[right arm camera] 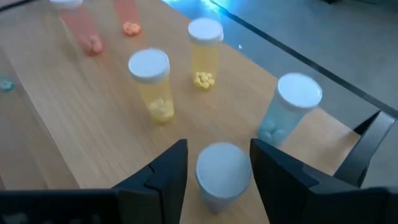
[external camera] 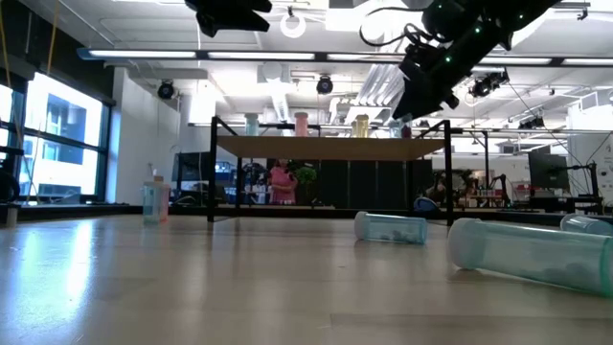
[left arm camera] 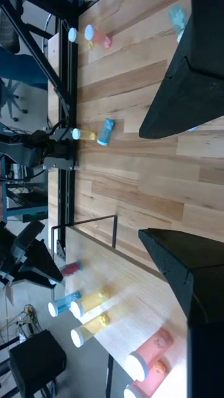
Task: Pick and place medicine bottles onto shelf by color
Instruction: Align the blue pill bottle with the blue bottle on the shelf, then align the green pill bottle with the green bottle on the shelf
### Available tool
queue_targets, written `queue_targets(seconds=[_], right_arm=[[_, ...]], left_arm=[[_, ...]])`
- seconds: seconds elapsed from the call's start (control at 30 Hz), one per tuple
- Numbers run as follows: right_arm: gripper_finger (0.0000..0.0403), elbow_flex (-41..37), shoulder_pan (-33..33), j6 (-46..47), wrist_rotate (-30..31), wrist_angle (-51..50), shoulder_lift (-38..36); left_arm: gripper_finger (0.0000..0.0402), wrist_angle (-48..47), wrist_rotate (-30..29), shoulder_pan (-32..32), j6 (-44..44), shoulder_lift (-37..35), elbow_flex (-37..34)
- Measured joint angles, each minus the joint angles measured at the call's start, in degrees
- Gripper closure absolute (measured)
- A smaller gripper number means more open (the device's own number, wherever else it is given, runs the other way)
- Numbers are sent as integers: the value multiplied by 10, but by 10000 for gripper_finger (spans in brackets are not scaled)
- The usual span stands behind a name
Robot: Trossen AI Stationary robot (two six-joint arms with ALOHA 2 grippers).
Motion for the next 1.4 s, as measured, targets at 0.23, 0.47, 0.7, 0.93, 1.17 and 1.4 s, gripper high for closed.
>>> queue_targets(seconds=[0.23,0.47,0.7,0.93,1.17,1.4], right_arm=[[238,0,0,-1,-13,15,-7],[237,1,0,0,-13,17,-42],[237,1,3,2,-27,8,-81],[237,1,46,4,-47,-10,-121],[237,1,110,5,-47,-13,-146],[237,1,147,5,-33,-13,-147]], left_arm=[[163,-5,-1,0,1,0,0],[163,-38,-26,0,-7,0,0],[163,-81,-26,0,-39,0,0],[163,-168,-28,0,-82,0,0],[163,-280,-61,-1,-148,0,-3],[163,-344,-85,-1,-273,0,-60]])
